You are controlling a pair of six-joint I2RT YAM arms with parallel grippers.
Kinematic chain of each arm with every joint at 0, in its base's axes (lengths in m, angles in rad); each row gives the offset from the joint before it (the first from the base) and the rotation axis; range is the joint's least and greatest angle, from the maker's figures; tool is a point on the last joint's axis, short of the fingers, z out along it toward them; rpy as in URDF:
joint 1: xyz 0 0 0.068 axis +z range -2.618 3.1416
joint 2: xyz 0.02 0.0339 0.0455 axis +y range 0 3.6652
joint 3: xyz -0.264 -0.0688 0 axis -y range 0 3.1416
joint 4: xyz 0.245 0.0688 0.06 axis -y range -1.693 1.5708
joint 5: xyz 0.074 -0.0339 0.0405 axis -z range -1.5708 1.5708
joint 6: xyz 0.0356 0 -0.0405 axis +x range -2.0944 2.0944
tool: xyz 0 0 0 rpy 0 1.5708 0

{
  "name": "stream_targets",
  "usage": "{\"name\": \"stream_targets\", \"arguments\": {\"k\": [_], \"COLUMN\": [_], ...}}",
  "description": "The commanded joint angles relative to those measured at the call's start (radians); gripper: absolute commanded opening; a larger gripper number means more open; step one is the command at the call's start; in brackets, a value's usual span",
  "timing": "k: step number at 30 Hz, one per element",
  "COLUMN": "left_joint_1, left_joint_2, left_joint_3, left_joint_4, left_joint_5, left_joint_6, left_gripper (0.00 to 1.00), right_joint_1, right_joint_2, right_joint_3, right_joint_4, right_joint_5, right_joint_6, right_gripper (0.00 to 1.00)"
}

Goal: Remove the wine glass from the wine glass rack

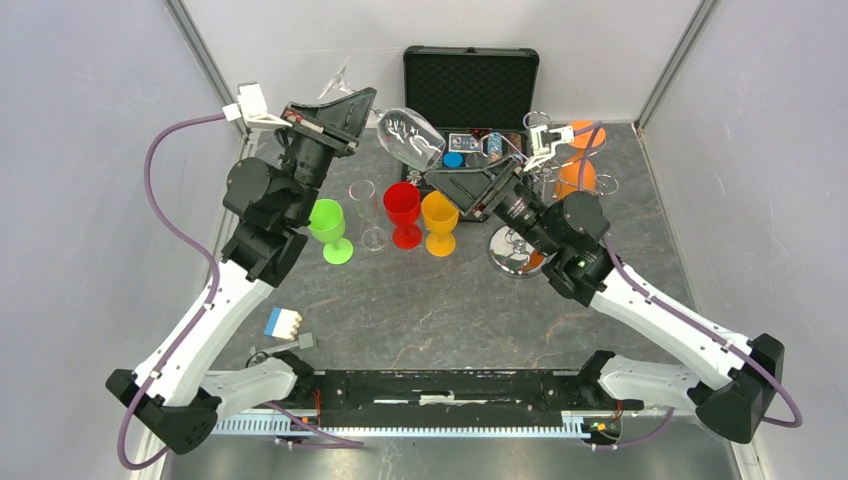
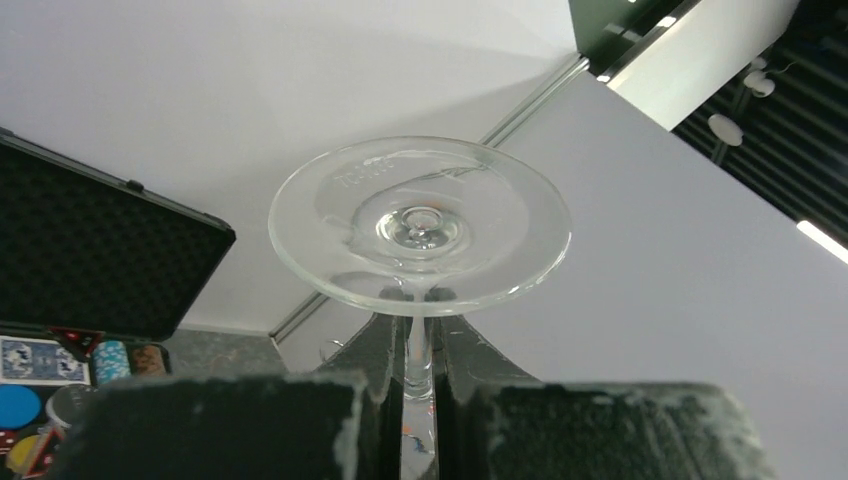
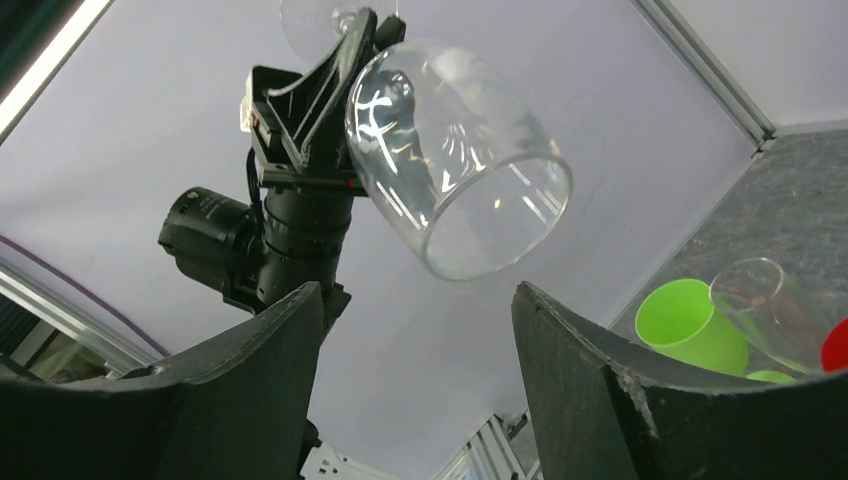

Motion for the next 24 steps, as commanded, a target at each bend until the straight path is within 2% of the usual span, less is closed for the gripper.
{"name": "stream_targets", "arguments": {"k": [1, 3, 17, 24], "left_joint_1": [0.005, 0.006, 0.005, 0.005], "left_joint_2": [-0.050, -0.064, -0.097, -0.133], "left_joint_3": [-0.029, -0.049, -0.109, -0.158], "left_joint_4": [0.118, 0.122, 0.225, 0.262], "left_joint_5": [-0.027, -0.032, 0.044, 0.063], "left_joint_6": [-0.120, -0.138, -0.241, -0.237], "left_gripper": [0.02, 0.02, 0.02, 0.02], "right_joint_1": [0.011, 0.017, 0.033, 0.051], "right_joint_2": [0.014, 0.011, 0.090, 0.125], "right_joint_3": [0.023, 0.014, 0.092, 0.123], "right_joint_4": [0.213, 0.283, 0.348, 0.346], "right_joint_5": [0.035, 0.025, -0.018, -0.012], "right_joint_6": [-0.053, -0.065, 0.001, -0.027], "right_gripper": [0.71, 0.69, 0.48, 0.29]}}
